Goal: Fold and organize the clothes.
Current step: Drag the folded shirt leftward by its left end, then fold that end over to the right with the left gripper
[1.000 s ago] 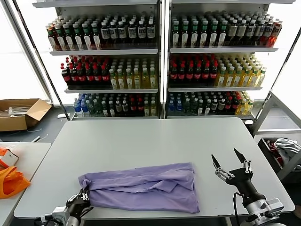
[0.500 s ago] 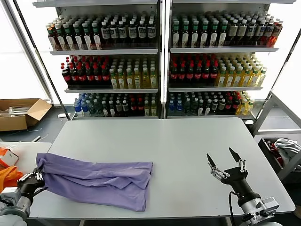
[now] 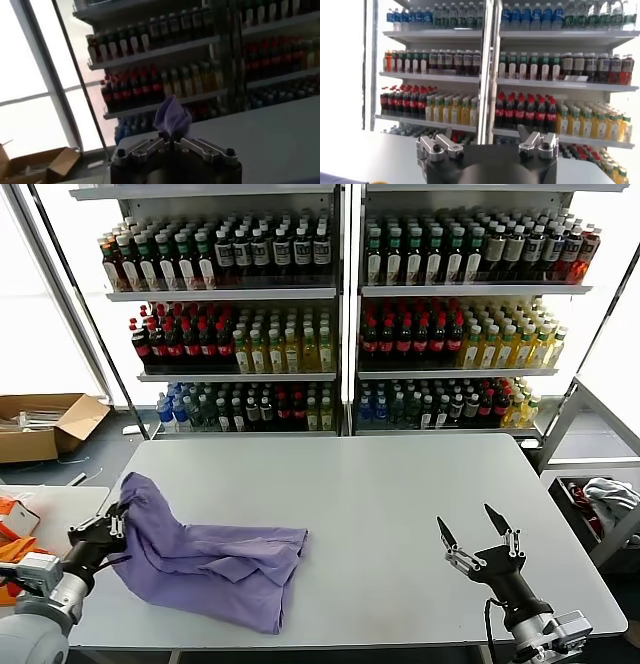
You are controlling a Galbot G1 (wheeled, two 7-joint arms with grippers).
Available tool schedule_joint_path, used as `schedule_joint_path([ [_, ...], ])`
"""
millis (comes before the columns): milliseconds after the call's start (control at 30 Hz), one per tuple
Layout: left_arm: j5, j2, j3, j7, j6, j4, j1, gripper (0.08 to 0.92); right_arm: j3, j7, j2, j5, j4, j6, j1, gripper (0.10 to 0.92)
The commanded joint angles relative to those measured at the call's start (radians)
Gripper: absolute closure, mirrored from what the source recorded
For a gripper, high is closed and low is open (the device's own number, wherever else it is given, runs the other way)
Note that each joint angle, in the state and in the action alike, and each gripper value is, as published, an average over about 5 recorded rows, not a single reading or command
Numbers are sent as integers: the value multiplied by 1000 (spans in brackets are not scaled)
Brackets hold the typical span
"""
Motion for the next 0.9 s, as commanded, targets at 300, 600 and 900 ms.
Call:
schedule_joint_path([
  [300, -92, -21, 466, -3, 24, 9, -112, 906, -14, 2, 37, -36, -2, -4, -15, 203],
  [600, -11, -89, 541, 21, 14, 57, -93, 903, -13, 4, 40, -40, 13, -16, -13, 203],
  [900, 55, -120, 508, 73, -17, 65, -110, 747, -36, 1, 51, -57, 22, -23, -7, 203],
])
